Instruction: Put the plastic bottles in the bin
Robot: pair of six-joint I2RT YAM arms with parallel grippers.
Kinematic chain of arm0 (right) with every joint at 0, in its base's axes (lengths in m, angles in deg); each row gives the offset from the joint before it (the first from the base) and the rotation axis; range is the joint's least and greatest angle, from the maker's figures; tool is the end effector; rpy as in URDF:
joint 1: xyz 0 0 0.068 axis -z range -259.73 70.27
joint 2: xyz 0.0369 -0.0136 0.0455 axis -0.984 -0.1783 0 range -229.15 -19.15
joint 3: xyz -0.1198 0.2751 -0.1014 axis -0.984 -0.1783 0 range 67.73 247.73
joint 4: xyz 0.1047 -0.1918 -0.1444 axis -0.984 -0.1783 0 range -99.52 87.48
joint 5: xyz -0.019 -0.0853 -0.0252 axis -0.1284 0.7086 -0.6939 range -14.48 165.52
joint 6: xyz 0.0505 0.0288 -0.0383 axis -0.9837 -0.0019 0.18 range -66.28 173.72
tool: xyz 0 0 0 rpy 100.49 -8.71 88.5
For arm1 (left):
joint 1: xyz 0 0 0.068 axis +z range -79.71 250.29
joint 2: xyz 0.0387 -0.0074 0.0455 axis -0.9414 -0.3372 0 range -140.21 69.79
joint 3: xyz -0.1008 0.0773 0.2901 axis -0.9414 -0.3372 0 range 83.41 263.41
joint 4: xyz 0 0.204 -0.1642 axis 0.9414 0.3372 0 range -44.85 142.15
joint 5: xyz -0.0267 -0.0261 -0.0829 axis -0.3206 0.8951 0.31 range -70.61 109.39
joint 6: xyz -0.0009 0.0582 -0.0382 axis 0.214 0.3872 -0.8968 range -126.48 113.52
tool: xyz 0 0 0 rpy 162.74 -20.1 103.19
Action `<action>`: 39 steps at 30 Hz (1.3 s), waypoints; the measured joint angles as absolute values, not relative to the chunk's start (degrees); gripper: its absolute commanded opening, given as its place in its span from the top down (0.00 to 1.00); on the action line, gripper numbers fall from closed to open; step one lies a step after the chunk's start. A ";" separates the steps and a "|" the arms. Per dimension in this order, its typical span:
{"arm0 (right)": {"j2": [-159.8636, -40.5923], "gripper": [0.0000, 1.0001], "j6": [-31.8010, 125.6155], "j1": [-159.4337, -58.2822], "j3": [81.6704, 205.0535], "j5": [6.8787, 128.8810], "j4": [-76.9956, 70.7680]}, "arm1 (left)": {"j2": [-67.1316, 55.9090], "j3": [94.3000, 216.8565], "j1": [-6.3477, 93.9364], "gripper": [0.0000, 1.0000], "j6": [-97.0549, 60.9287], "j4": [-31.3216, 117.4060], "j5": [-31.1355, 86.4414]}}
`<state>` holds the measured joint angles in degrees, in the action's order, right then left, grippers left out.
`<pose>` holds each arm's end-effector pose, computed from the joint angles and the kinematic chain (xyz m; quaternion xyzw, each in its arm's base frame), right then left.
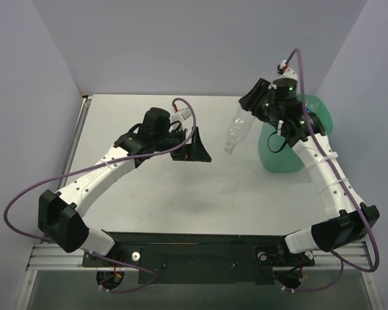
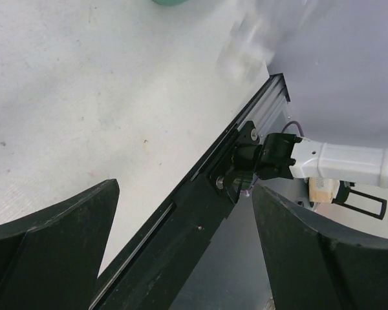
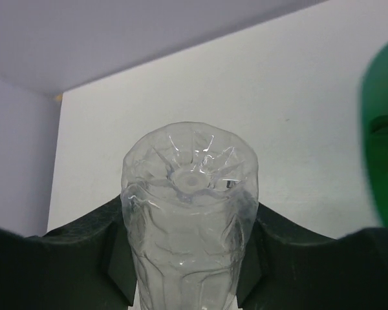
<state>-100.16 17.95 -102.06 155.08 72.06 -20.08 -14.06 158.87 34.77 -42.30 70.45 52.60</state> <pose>0.3105 0.1312 0.4802 0.0713 0.7694 0.3284 0.5432 0.2582 -0.2225 0.3770 0.1327 0.8453 -0.4683 0.2204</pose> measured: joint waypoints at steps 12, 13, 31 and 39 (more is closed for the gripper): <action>-100.20 0.76 29.78 -82.15 176.24 91.99 -25.04 | -8.40 157.80 38.70 0.04 -39.24 74.58 50.88; -100.31 0.75 30.35 -81.62 177.09 93.02 -25.02 | -8.07 157.32 39.07 0.04 -39.24 74.58 50.88; -110.17 0.08 33.25 -80.20 164.61 93.30 -24.32 | -4.62 153.21 42.37 0.03 -38.71 77.18 49.15; -92.12 0.00 33.01 -80.18 162.49 96.93 -28.43 | 1.42 154.39 52.10 0.03 -36.46 83.89 43.53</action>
